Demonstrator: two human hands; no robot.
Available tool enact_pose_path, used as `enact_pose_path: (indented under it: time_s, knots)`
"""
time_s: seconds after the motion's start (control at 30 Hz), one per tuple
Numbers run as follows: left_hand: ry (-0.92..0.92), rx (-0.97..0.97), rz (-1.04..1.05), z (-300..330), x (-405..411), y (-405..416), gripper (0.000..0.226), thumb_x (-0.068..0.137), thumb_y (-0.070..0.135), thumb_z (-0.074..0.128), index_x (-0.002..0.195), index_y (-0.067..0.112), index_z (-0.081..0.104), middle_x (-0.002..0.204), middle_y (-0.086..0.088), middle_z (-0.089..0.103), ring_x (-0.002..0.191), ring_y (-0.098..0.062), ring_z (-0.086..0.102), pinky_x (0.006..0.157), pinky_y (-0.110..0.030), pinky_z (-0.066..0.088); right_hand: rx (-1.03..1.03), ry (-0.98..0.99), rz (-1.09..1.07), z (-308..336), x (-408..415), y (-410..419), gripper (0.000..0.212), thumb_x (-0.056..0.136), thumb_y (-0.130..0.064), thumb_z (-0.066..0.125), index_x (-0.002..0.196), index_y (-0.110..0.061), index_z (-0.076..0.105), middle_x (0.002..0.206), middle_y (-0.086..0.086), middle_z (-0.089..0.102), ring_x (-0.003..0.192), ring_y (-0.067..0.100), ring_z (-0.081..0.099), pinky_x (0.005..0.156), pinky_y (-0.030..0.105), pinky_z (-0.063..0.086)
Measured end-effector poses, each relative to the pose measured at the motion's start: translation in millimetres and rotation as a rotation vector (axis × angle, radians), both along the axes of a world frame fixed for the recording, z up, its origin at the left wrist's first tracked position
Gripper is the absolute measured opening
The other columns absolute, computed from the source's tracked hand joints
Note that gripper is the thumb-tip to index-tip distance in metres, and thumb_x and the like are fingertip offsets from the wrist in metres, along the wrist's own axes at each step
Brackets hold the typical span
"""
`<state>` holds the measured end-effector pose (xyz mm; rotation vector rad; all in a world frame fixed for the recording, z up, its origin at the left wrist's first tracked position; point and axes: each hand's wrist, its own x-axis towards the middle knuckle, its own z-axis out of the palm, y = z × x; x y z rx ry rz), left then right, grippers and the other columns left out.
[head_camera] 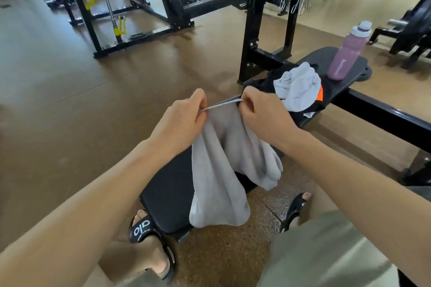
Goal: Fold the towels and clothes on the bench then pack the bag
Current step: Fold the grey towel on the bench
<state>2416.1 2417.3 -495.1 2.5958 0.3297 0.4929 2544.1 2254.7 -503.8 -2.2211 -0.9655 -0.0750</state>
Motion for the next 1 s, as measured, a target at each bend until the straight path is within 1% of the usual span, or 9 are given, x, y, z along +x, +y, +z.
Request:
enact_pose_path:
  time_s: [0.1,0.2,0.27,0.4,0.53,0.63,0.73,0.9,1.0]
  knots:
    - [-0.073,-0.028,0.080,10,5,0,0.010,0.098,0.009,0.040,0.093,0.016,0.035,0.078,-0.002,0.048,0.067,-0.028,0.044,0.059,-0.041,0.037,0.008,-0.021,-0.021,19,5,12,0.016,0.093,-0.025,0.045,0.082,-0.014,0.050,0.066,0.004,0.056,0.065,0.029,0.056,0.061,0.043,0.047]
    - [-0.131,0.001,0.014,23,9,-8,0.017,0.090,0.003,0.032,0.091,0.019,0.034,0.086,-0.001,0.045,0.075,-0.027,0.045,0.064,-0.041,0.040,0.057,0.229,-0.007,37,4,25,0.020,0.096,-0.018,0.043,0.091,-0.005,0.057,0.068,0.012,0.064,0.056,0.029,0.066,0.058,0.042,0.058]
    - [-0.098,0.029,-0.078,24,9,-15,0.015,0.086,0.010,0.030,0.090,0.020,0.041,0.088,-0.001,0.045,0.079,-0.025,0.046,0.067,-0.037,0.043,0.142,0.419,-0.012,47,2,31,0.020,0.099,-0.015,0.040,0.099,-0.004,0.057,0.072,0.018,0.069,0.052,0.033,0.070,0.055,0.047,0.061]
    - [-0.120,-0.002,-0.066,11,8,-28,0.022,0.088,0.017,0.033,0.083,0.012,0.053,0.083,-0.003,0.048,0.077,-0.025,0.050,0.071,-0.043,0.047,0.215,0.514,-0.043,54,-3,36,0.016,0.101,-0.014,0.040,0.104,-0.005,0.053,0.070,0.019,0.069,0.051,0.034,0.069,0.053,0.046,0.062]
    - [-0.109,-0.043,0.041,-3,7,-31,0.027,0.095,0.035,0.051,0.078,0.015,0.048,0.084,0.000,0.046,0.071,-0.022,0.051,0.067,-0.038,0.049,0.254,0.452,-0.075,49,-4,38,0.016,0.101,-0.013,0.040,0.102,-0.004,0.054,0.061,0.014,0.067,0.043,0.026,0.066,0.044,0.028,0.054]
    - [-0.017,-0.038,0.034,-13,4,-33,0.038,0.089,0.054,0.059,0.080,0.018,0.047,0.088,0.003,0.042,0.070,-0.016,0.052,0.062,-0.030,0.046,0.328,0.525,-0.071,49,-2,39,0.014,0.102,-0.014,0.042,0.100,-0.006,0.054,0.065,0.013,0.069,0.049,0.027,0.069,0.051,0.033,0.059]
    - [-0.005,-0.042,0.093,-16,7,-40,0.045,0.086,0.067,0.054,0.082,0.023,0.048,0.089,0.008,0.042,0.072,-0.009,0.052,0.063,-0.027,0.044,0.343,0.540,-0.068,48,-3,43,0.012,0.101,-0.016,0.044,0.098,-0.009,0.053,0.072,0.012,0.071,0.057,0.025,0.072,0.058,0.034,0.062]
    - [-0.038,0.008,0.249,-6,16,-38,0.049,0.104,0.049,0.036,0.070,0.016,0.048,0.085,0.002,0.044,0.067,-0.028,0.055,0.063,-0.037,0.042,0.329,0.348,-0.122,41,-5,47,0.009,0.099,-0.022,0.049,0.096,-0.015,0.054,0.086,0.001,0.065,0.075,0.013,0.067,0.068,0.031,0.059]
    - [-0.025,0.099,0.242,-4,18,-34,0.047,0.104,0.043,0.035,0.071,0.014,0.050,0.083,0.003,0.043,0.058,-0.021,0.049,0.057,-0.033,0.034,0.338,0.214,-0.126,42,-14,47,0.009,0.101,-0.022,0.049,0.095,-0.017,0.053,0.080,-0.007,0.059,0.070,0.006,0.058,0.062,0.020,0.047]
